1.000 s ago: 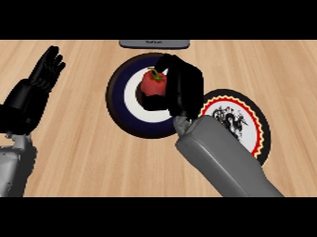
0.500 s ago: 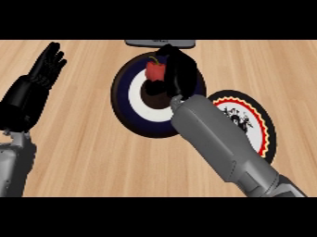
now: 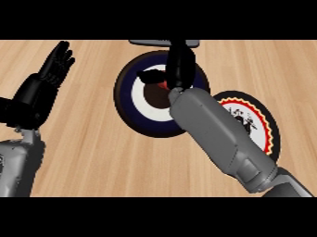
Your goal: Pick the bell pepper from the plate and place it in the plate
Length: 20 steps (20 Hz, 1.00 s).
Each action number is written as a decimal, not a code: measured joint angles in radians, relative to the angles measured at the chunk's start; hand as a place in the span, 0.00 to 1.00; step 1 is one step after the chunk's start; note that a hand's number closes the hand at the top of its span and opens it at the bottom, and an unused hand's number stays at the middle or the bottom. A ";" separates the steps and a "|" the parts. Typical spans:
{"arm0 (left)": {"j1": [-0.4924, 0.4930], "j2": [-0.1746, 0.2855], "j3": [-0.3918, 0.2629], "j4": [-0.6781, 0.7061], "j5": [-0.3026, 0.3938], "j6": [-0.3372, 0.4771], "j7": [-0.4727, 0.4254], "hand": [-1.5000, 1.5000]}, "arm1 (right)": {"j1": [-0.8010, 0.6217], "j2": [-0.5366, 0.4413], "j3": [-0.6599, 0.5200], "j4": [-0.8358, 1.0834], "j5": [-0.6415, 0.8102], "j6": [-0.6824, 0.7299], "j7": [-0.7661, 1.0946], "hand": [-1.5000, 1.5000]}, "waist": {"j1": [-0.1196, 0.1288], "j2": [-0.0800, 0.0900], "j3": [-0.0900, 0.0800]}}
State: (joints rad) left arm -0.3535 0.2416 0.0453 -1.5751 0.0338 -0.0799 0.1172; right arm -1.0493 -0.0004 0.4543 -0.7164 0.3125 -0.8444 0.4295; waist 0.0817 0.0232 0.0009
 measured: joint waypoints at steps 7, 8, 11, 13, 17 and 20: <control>0.043 0.009 0.015 -0.013 -0.003 -0.004 -0.013 0.50 | 0.053 -0.001 -0.069 -0.083 -0.192 -0.095 -0.224 0.00 | -0.020 -0.007 0.000; 0.055 0.012 0.016 -0.030 -0.001 -0.007 -0.008 0.50 | 0.068 -0.001 -0.079 -0.092 -0.219 -0.105 -0.262 0.00 | -0.022 -0.009 0.000; 0.048 0.018 0.036 -0.017 0.006 -0.004 0.002 0.50 | 0.129 -0.002 -0.127 -0.145 -0.283 -0.101 -0.354 0.00 | -0.046 -0.014 0.000; 0.048 0.019 0.042 -0.018 0.003 0.000 0.009 0.50 | 0.180 -0.001 -0.156 -0.183 -0.307 -0.095 -0.404 0.00 | -0.059 -0.017 0.000; 0.063 0.033 0.068 -0.006 0.011 -0.012 -0.007 0.50 | 0.331 -0.031 -0.194 -0.315 -0.355 -0.046 -0.493 0.00 | -0.078 -0.022 0.000; 0.063 0.030 0.069 -0.013 0.004 -0.007 -0.001 0.50 | 0.451 -0.066 -0.224 -0.405 -0.390 0.017 -0.569 0.00 | -0.084 -0.023 0.000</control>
State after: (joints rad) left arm -0.2903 0.2711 0.1141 -1.5876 0.0377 -0.0868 0.1160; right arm -0.5986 -0.0664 0.2300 -1.1209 -0.0778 -0.8273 -0.1393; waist -0.0023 0.0000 0.0007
